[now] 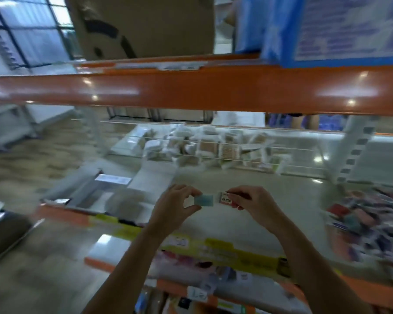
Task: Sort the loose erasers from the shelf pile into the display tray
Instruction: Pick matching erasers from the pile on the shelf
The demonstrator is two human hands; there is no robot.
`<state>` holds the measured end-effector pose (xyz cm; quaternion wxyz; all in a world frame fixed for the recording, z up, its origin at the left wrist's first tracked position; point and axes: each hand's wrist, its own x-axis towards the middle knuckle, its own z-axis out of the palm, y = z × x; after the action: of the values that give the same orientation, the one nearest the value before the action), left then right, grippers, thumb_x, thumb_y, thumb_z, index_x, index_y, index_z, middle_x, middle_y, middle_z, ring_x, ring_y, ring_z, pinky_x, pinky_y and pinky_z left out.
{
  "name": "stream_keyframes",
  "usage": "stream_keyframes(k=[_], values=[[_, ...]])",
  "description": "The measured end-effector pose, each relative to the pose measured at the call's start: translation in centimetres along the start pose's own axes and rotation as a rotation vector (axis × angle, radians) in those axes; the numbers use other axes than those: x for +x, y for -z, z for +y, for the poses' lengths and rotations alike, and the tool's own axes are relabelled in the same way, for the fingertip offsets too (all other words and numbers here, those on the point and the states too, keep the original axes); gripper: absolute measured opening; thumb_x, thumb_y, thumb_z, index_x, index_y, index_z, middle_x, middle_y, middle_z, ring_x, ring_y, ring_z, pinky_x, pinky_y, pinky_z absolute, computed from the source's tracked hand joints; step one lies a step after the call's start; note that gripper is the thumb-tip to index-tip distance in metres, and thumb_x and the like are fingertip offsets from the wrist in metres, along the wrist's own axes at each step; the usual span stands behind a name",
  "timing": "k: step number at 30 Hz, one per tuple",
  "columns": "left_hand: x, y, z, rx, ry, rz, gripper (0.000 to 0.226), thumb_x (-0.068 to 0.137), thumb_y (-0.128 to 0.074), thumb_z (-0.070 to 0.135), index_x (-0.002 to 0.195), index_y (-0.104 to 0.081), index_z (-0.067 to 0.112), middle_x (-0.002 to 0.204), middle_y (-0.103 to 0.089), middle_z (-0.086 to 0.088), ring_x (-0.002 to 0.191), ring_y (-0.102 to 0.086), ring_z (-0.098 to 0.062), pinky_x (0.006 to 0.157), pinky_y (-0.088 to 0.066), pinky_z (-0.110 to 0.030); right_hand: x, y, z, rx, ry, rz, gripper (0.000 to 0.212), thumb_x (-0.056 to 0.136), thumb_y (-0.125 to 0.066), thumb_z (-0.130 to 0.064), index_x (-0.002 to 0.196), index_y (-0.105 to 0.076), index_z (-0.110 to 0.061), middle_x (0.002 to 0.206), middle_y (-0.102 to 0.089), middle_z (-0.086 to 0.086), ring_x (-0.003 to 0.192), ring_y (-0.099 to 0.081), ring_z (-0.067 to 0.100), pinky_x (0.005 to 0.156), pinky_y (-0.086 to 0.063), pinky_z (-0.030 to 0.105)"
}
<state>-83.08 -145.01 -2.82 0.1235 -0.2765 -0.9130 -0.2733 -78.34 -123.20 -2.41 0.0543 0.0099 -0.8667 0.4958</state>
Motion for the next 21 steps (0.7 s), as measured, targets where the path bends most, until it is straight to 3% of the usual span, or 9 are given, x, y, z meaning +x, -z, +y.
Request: stream_keyframes(k=[6,11,14,18,21], values=[[-4.4,7.6,-8.3,0.053,0.155,0.074,0.033,0.072,-0.078,0.021,0.104,-0.069,0.020,0.099,-0.066,0.003,0.094,-0.054,-0.013,0.076,-0.036,-0.021,3.6,-10.0,-6.3,0.033,0.091,-0.116,0.014,0.089,-0.060,-0.013,0.095,-0.071,-0.018,0.067,-0.066,-0.009,0.057,-0.059,-0.003,0.057,-0.046,0.012],[-8.2,13.4,-15.5,0.079,0.239,0.123,0.032,0.067,-0.082,0.022,0.098,-0.072,0.020,0.096,-0.068,0.002,0.088,-0.061,-0.018,0.076,-0.051,-0.031,6.1,-18.2,-11.5,0.043,0.160,-0.196,0.011,0.088,-0.062,-0.013,0.092,-0.072,-0.016,0.071,-0.068,-0.005,0.058,-0.060,-0.002,0.058,-0.047,0.013],[-10.2,16.6,-19.0,0.124,0.272,0.172,0.030,0.067,-0.081,0.024,0.095,-0.072,0.021,0.093,-0.068,0.002,0.088,-0.060,-0.018,0.074,-0.046,-0.030,7.4,-22.7,-13.8,0.031,0.188,-0.233,0.009,0.087,-0.064,-0.017,0.088,-0.071,-0.022,0.070,-0.069,-0.004,0.064,-0.064,0.010,0.062,-0.048,0.020],[-12.1,19.3,-23.2,0.127,0.317,0.161,0.029,0.070,-0.080,0.026,0.096,-0.070,0.022,0.093,-0.067,0.002,0.088,-0.059,-0.021,0.073,-0.049,-0.036,8.7,-27.2,-16.0,0.073,0.207,-0.293,0.010,0.087,-0.064,-0.013,0.090,-0.072,-0.017,0.066,-0.068,-0.009,0.058,-0.062,0.001,0.058,-0.047,0.012],[-12.9,20.6,-25.4,0.140,0.352,0.141,0.029,0.073,-0.077,0.028,0.100,-0.069,0.023,0.097,-0.066,0.004,0.090,-0.058,-0.018,0.076,-0.049,-0.035,10.1,-29.6,-17.1,0.133,0.193,-0.337,0.012,0.086,-0.064,-0.010,0.087,-0.071,-0.020,0.066,-0.070,-0.007,0.062,-0.063,0.004,0.058,-0.049,0.014]])
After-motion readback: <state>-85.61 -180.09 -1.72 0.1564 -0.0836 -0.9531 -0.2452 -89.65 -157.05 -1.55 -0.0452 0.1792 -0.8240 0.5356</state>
